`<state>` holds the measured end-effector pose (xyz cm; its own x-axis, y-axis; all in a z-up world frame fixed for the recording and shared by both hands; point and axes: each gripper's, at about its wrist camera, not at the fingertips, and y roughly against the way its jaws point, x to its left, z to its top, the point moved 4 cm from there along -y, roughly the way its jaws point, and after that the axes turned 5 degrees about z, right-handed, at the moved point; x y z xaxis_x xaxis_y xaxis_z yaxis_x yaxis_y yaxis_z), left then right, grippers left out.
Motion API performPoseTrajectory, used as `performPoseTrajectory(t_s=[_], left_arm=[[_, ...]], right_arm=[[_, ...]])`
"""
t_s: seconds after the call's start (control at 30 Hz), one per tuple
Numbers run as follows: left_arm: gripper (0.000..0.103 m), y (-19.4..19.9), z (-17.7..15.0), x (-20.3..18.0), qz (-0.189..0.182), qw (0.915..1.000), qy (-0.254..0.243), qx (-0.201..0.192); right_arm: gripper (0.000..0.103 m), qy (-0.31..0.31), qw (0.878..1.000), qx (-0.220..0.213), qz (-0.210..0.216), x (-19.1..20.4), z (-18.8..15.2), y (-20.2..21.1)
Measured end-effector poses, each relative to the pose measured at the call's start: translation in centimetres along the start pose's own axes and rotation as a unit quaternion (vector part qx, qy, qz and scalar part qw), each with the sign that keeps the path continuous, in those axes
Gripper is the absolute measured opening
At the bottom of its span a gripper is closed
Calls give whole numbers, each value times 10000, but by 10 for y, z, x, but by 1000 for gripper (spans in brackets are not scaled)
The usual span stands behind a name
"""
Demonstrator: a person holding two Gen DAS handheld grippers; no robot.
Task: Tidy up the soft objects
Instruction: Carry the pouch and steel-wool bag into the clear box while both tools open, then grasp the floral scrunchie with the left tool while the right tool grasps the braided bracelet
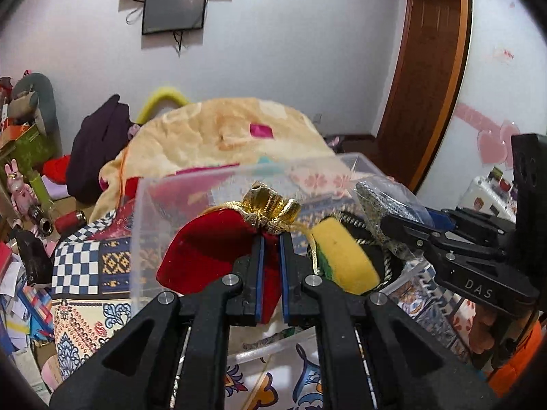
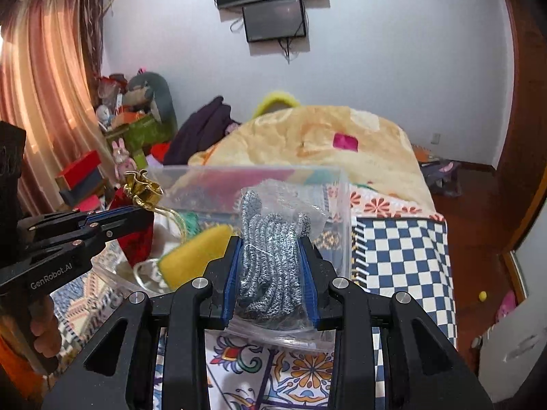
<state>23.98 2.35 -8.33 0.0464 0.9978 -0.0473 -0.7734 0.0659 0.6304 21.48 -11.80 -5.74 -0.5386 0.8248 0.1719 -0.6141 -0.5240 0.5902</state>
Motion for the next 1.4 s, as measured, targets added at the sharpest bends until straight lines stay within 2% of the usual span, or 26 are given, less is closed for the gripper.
performPoseTrajectory(t_s=[0.2,0.3,0.47,0.5,0.57,0.67,0.73,0.83,0.87,0.9,0.97,1.03,1.13,1.3,1.4], left_arm=[[10,-13,-7,-2,-76,9997,-5,251],[18,-15,-10,-2,-144,9993,55,342],[34,-3,-11,-5,-152,9997,-8,208],[36,2,-11,-6,-132,9998,-32,152],[49,14,-14,-6,-57,10000,-27,-16],[50,34,-16,-9,-85,9997,-15,-226],[50,48,-17,-9,-96,9993,-2,-369],[58,69,-18,-10,-71,9983,-13,-575],[64,76,-18,-10,-45,9979,-30,-651],[70,83,-19,-10,-23,9974,-45,-721],[77,97,-23,-12,32,9964,-108,-839],[82,107,-29,-14,89,9958,-204,-887],[97,120,-43,-18,158,9959,-258,-855],[99,125,-69,-18,183,9975,-243,-643],[99,120,-87,-17,164,9989,-207,-382]], right_arm=[[32,88,9999,136,-1,2,-2,-7],[32,108,9998,145,13,2,-1,-5],[34,266,9995,167,-88,6,1,-1],[37,284,9994,159,-93,7,1,0],[44,267,9996,65,-27,9,4,9],[54,240,9995,-174,70,11,9,22],[55,265,9991,-329,65,14,12,33],[56,326,9982,-487,89,19,12,51],[59,351,9979,-529,94,21,11,57],[69,365,9977,-564,93,23,10,61],[81,341,9968,-709,132,24,5,73],[82,337,9964,-756,168,25,1,80],[82,313,9972,-641,245,28,-10,84],[82,350,9986,-291,257,34,-36,78],[82,318,9990,-27,300,33,-52,71]])
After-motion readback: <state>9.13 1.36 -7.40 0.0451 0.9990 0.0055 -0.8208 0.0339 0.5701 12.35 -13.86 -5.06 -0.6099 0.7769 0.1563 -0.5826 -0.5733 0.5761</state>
